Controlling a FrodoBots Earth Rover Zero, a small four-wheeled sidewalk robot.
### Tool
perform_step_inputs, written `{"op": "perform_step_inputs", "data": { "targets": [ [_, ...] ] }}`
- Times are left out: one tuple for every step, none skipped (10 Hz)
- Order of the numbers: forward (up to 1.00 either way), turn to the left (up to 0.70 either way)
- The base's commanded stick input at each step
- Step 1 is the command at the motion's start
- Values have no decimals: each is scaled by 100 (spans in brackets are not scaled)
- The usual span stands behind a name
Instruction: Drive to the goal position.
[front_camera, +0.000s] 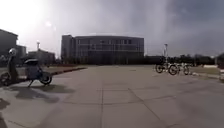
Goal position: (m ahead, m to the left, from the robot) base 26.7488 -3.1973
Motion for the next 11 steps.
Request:
{"op": "perform_step_inputs", "data": {
  "targets": [
    [99,37],
    [99,32],
    [99,2],
    [99,0],
    [99,0],
    [99,37],
    [99,38],
    [99,7],
    [98,4],
    [98,0],
    [99,0]
  ]
}}
